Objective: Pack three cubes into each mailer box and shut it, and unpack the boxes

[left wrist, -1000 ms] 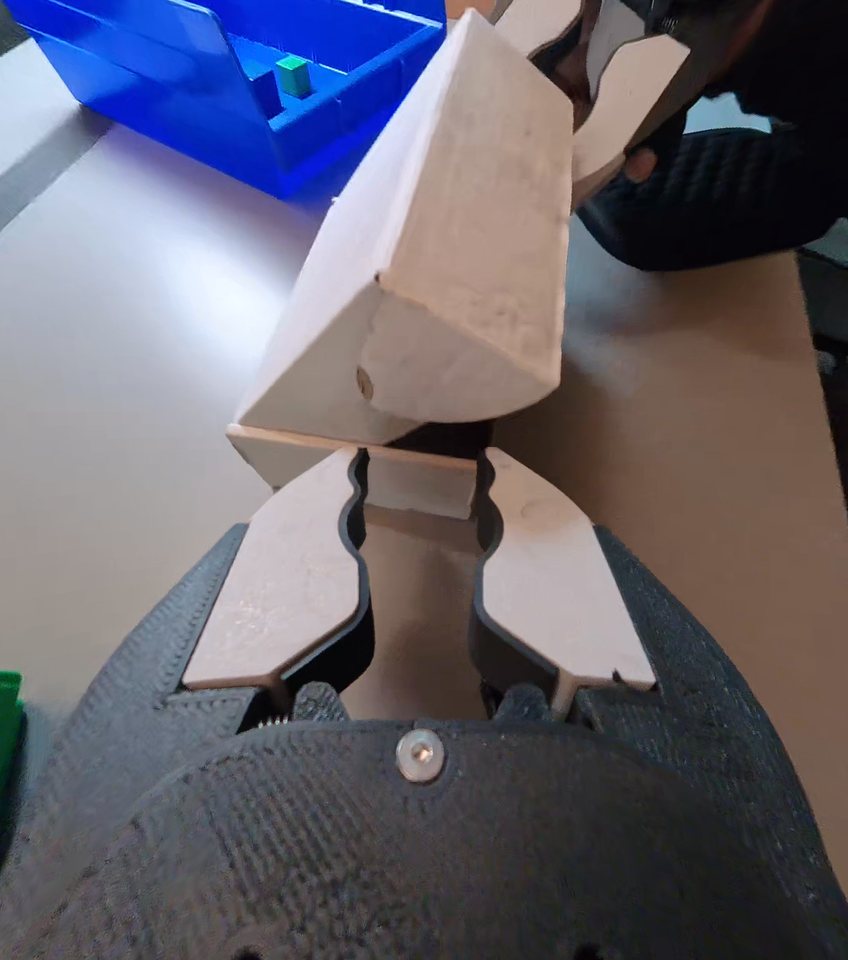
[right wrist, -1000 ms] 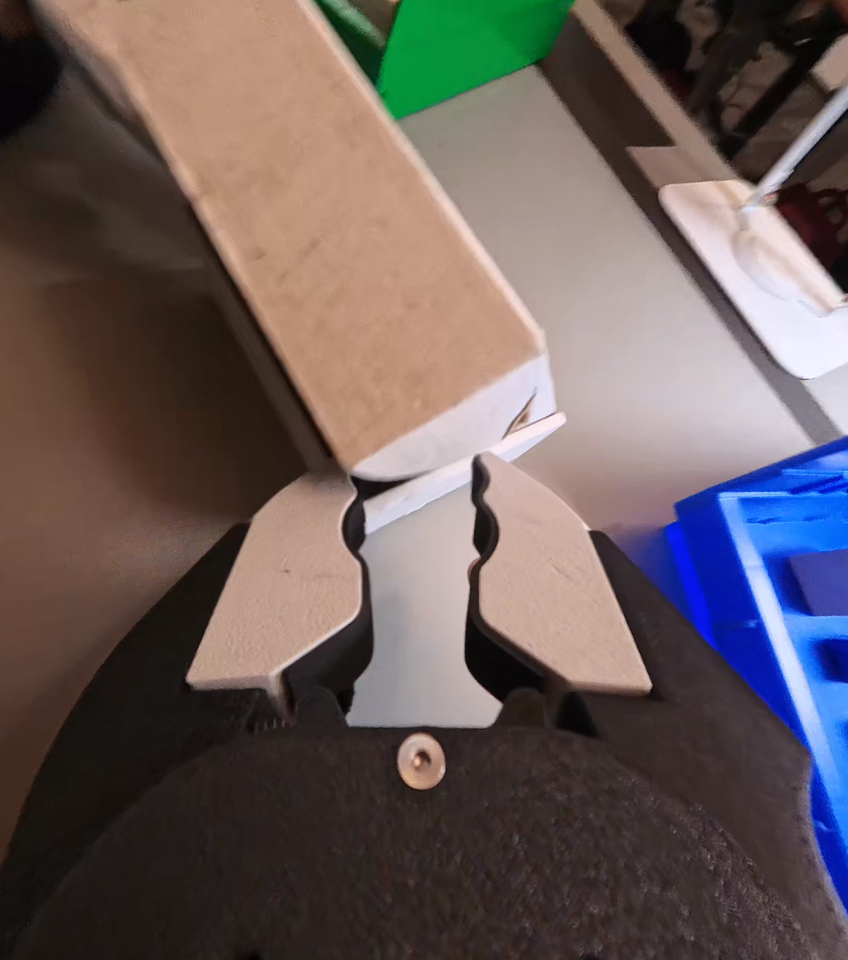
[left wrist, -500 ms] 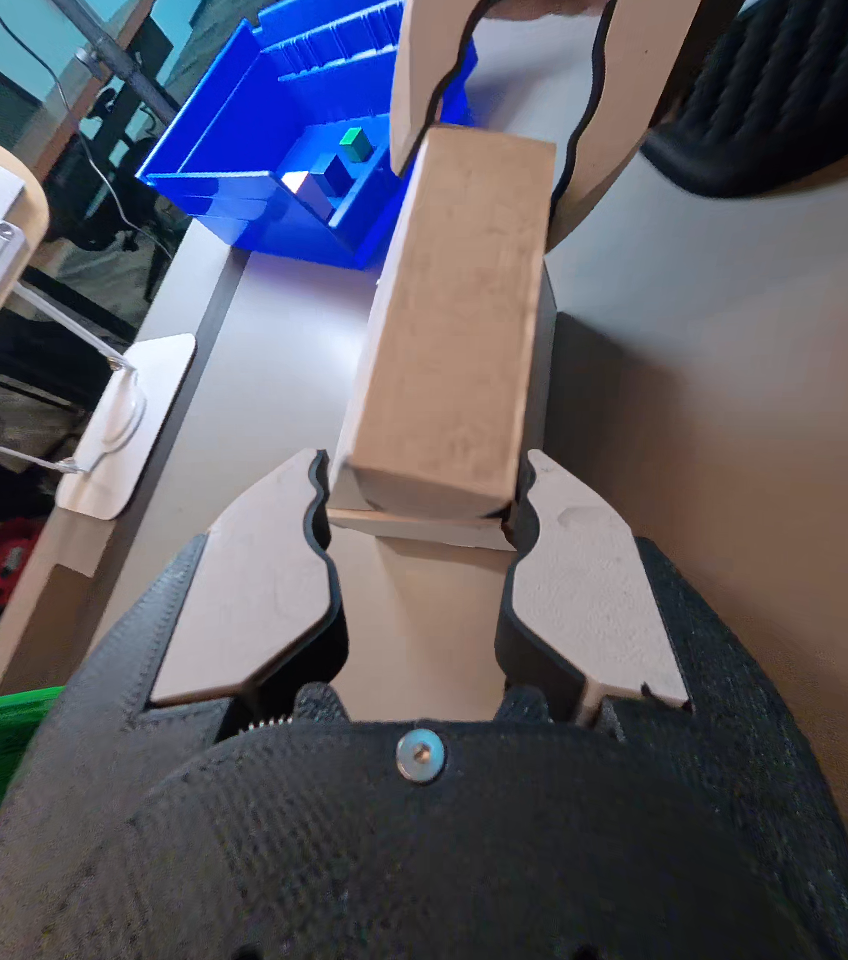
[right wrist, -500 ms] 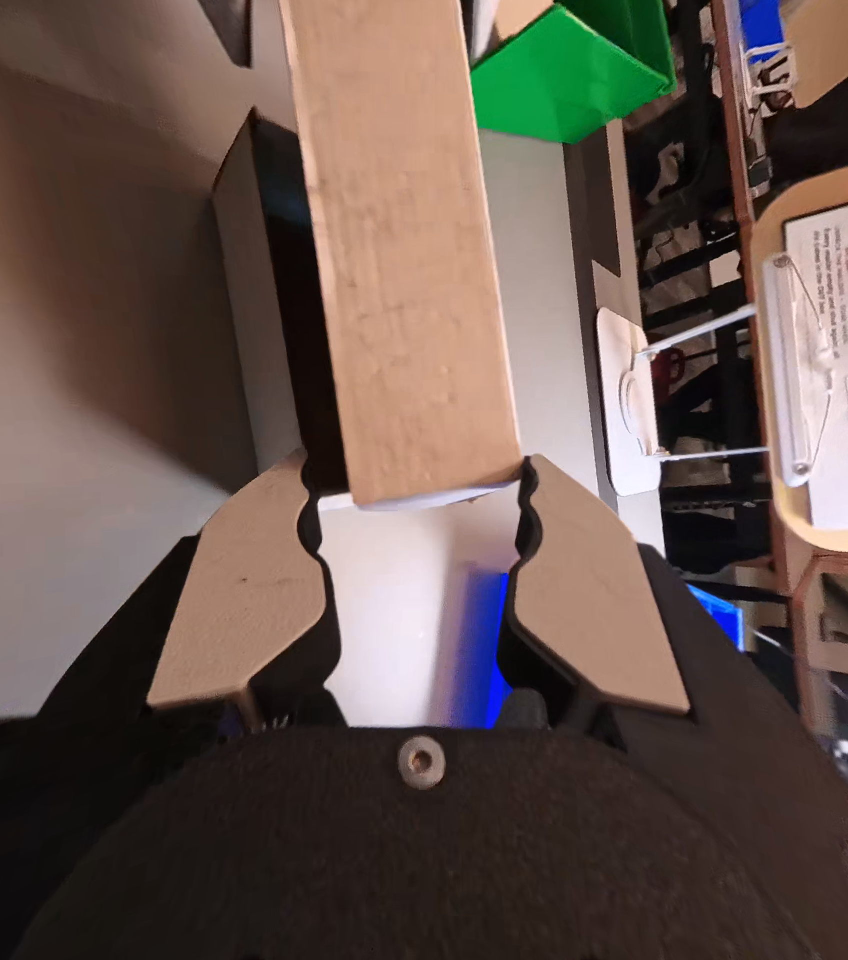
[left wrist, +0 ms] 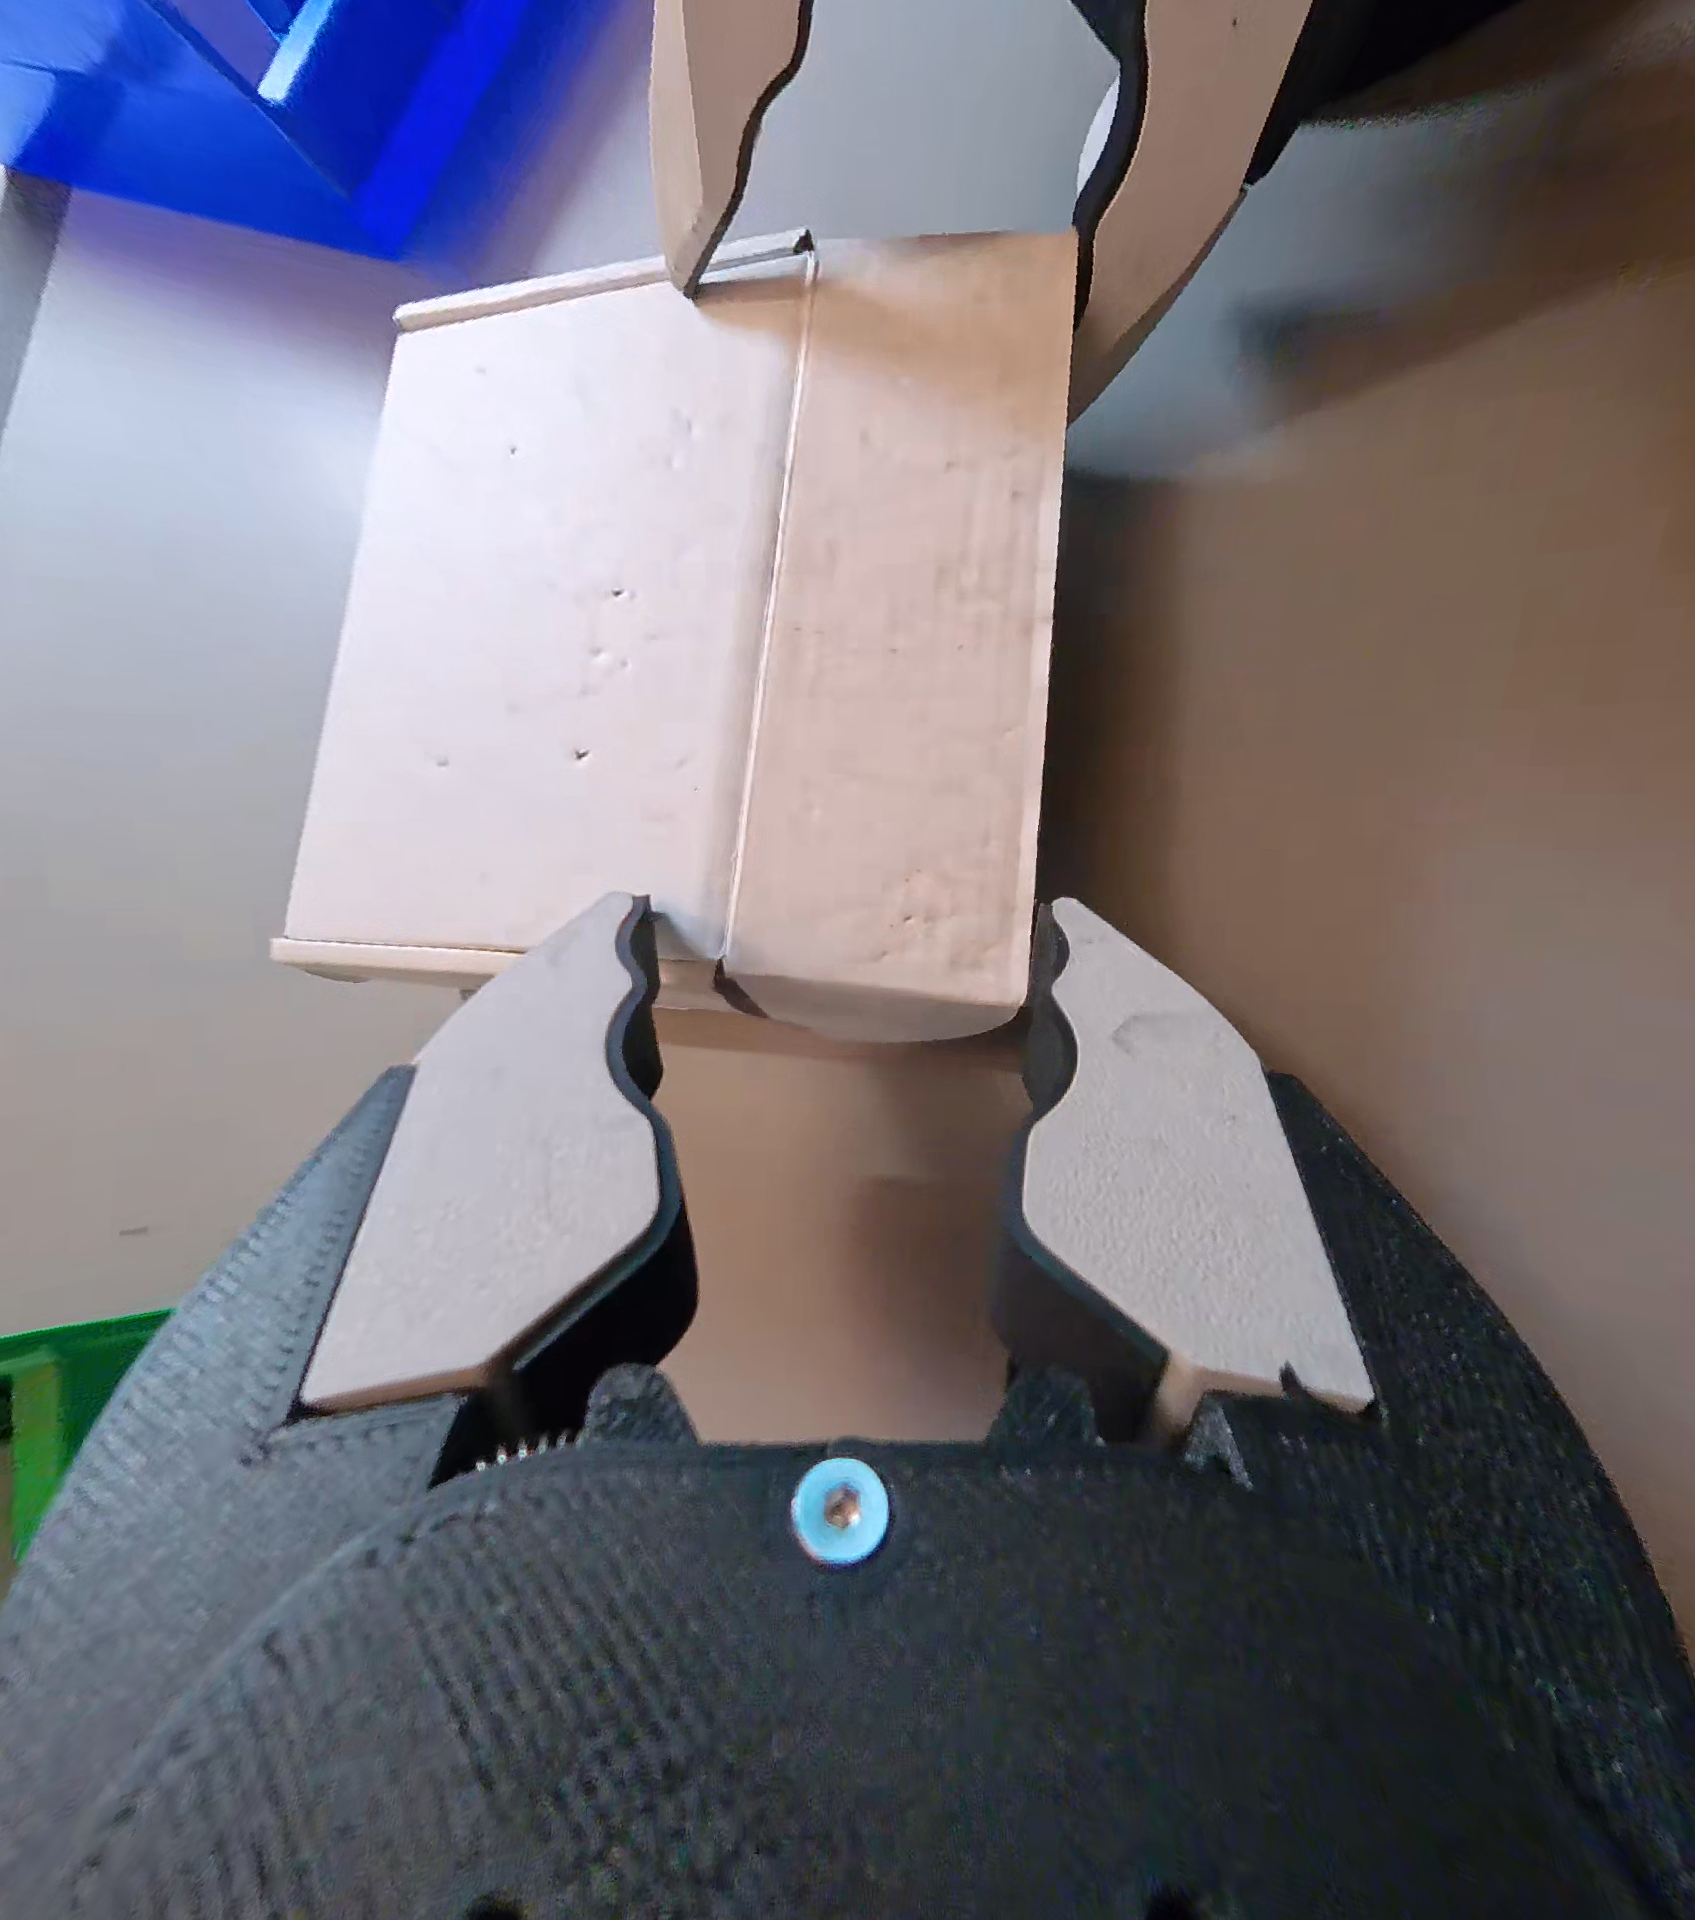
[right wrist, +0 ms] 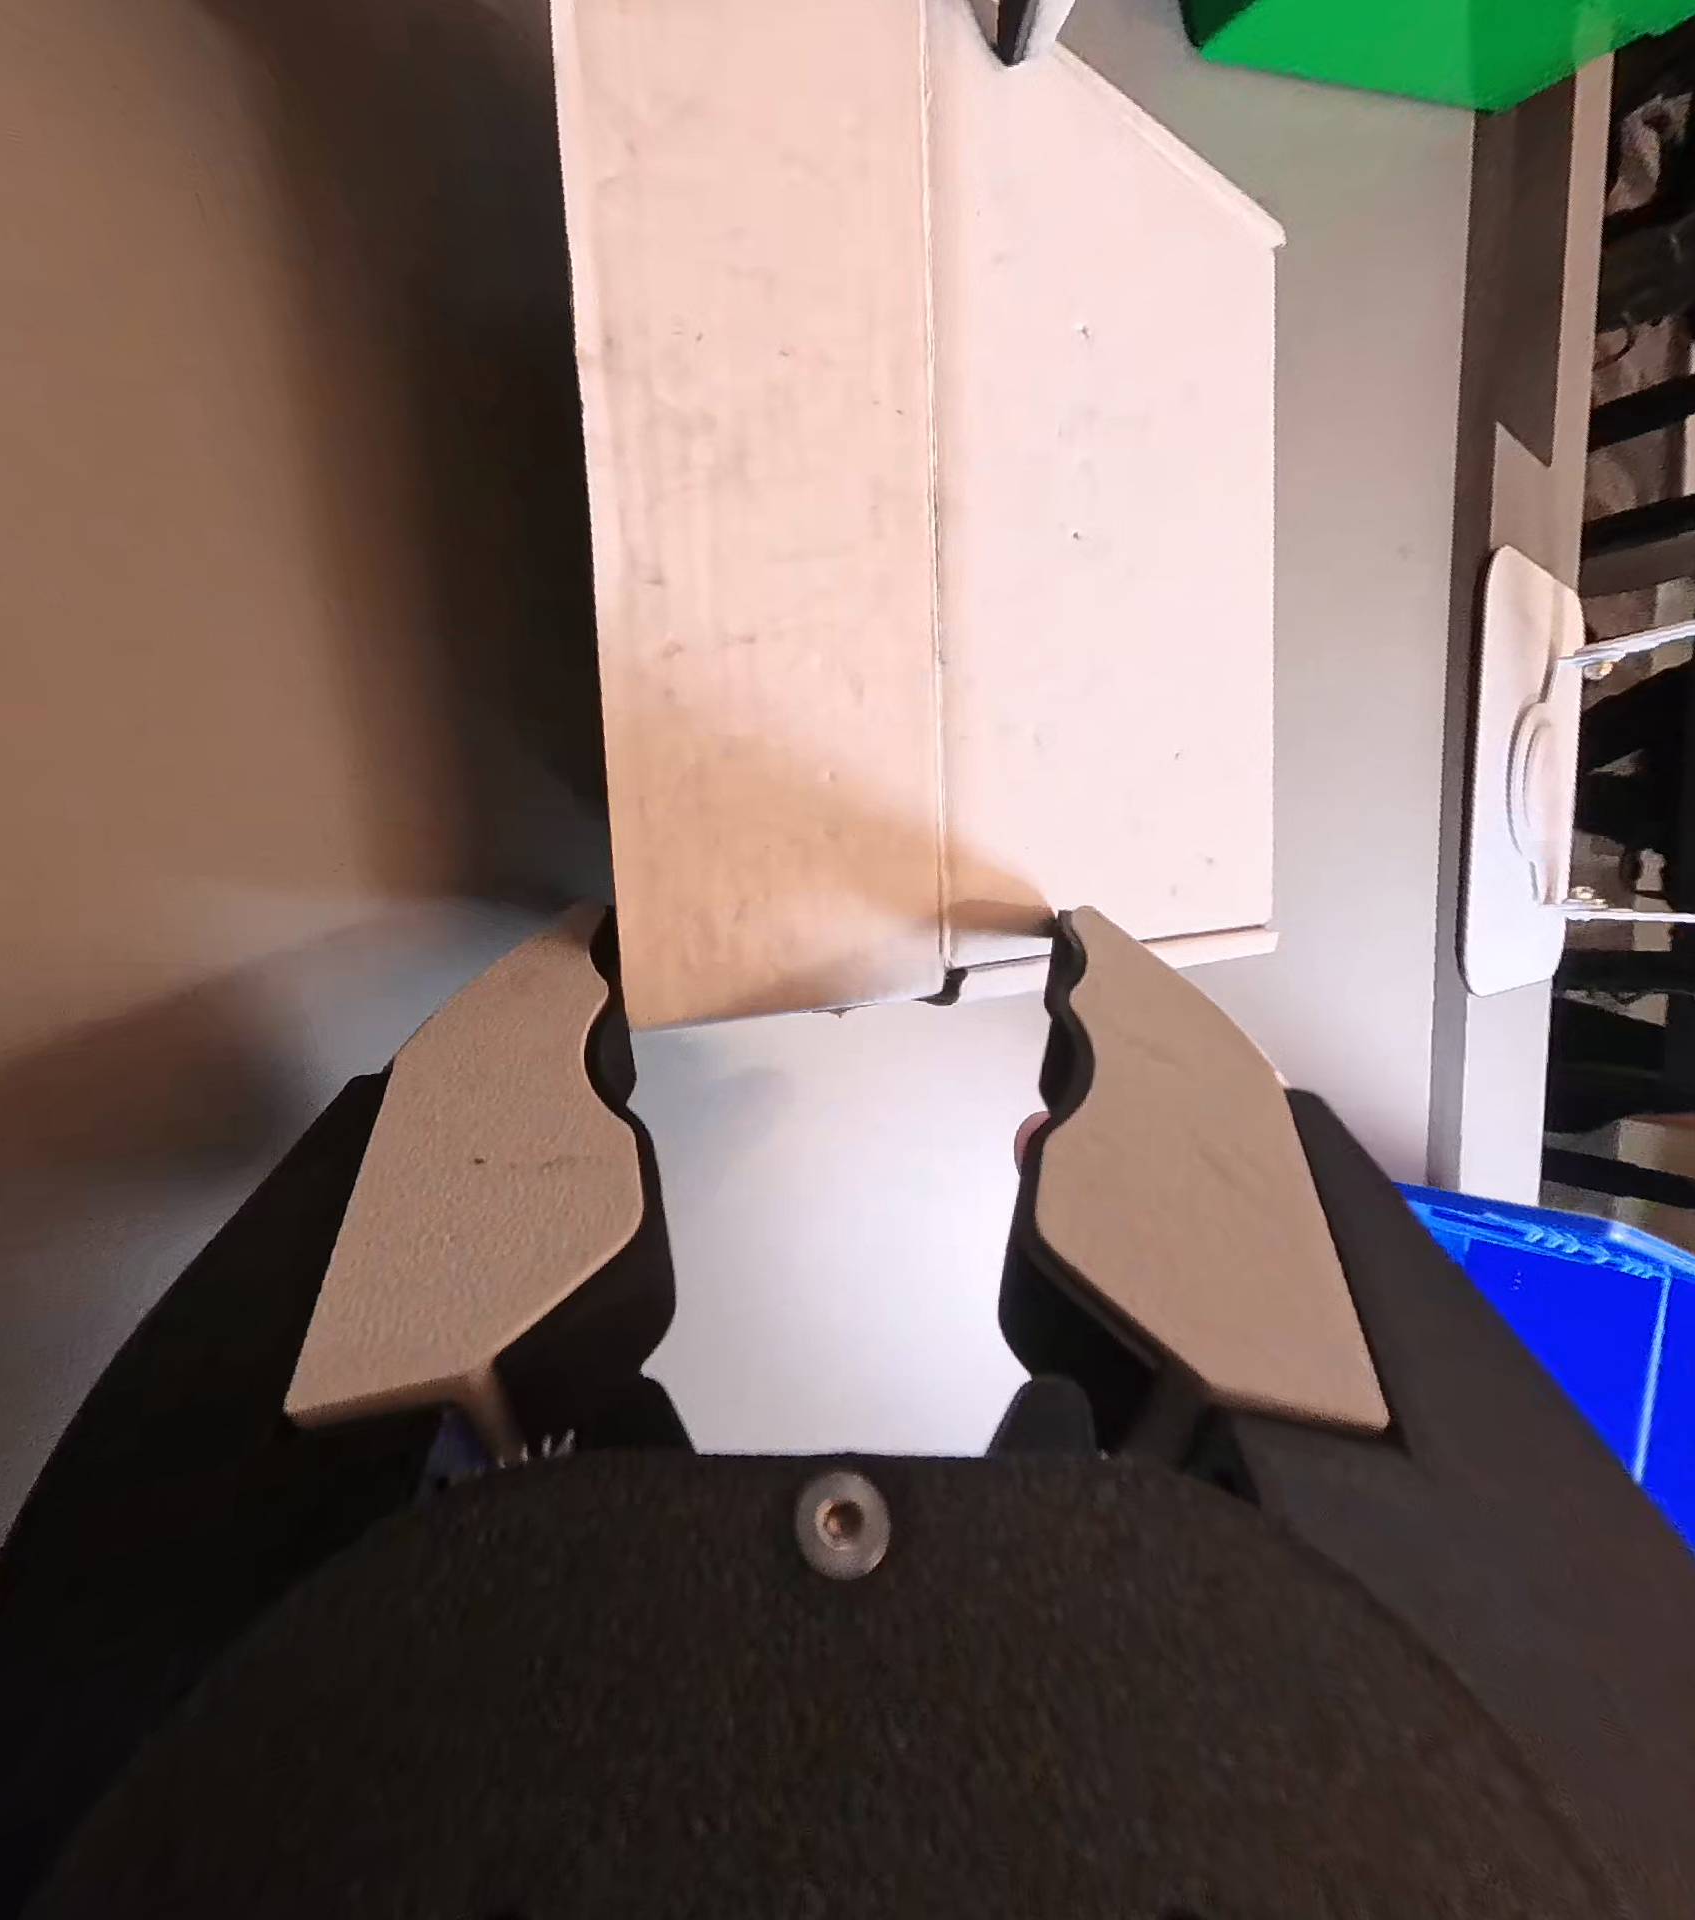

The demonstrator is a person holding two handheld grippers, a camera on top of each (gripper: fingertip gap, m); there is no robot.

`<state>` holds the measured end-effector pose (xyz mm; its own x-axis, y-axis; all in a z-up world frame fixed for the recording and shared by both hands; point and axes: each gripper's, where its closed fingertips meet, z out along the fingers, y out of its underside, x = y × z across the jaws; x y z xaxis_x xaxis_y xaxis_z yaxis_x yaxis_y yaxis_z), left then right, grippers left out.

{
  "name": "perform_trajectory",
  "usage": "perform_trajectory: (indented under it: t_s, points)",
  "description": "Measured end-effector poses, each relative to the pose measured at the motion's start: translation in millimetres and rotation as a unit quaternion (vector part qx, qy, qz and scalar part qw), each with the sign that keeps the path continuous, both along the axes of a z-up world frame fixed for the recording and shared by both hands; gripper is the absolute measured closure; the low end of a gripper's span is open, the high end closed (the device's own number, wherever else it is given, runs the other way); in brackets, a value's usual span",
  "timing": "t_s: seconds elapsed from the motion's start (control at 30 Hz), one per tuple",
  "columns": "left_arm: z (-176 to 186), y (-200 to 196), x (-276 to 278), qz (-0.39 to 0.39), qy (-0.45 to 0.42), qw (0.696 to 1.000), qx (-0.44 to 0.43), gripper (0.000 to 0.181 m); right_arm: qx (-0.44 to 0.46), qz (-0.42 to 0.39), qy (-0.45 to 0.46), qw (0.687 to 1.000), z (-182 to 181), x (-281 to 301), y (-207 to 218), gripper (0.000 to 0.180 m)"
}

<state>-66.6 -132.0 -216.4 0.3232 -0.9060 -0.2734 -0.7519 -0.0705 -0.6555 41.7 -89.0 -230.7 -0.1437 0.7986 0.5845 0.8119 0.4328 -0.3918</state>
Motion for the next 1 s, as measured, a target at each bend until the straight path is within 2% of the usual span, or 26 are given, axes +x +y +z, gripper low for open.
perform_trajectory:
  t_s: [0.13,0.23,0.4,0.53,0.6,0.77,0.87,1.0]
  points:
    - [2,-2,0,0.007,-0.016,1.0,-0.026,0.113,-0.031,-0.001,0.011,0.999,3,0,-2,0.103]
    - [8,0,-6,0.032,-0.035,0.999,-0.02,0.114,-0.023,-0.016,0.019,0.999,9,8,3,0.102]
    - [9,-5,-10,0.062,-0.075,0.995,-0.027,0.118,-0.038,-0.044,0.035,0.998,2,22,2,0.104]
    - [3,-7,-1,0.065,-0.075,0.995,-0.008,0.121,-0.002,-0.056,0.05,0.997,1,19,1,0.118]
    - [3,-5,2,0.075,-0.073,0.994,0.005,0.127,0.003,-0.057,0.069,0.996,3,13,-2,0.128]
    - [6,1,-4,0.114,-0.083,0.99,0.011,0.148,0.002,-0.082,0.077,0.994,0,13,0,0.137]
    - [7,0,-9,0.141,-0.103,0.984,-0.019,0.148,-0.016,-0.092,0.078,0.993,0,17,-3,0.136]
    - [1,-5,-18,0.177,-0.116,0.975,-0.069,0.138,-0.044,-0.096,0.084,0.991,-3,19,-9,0.132]
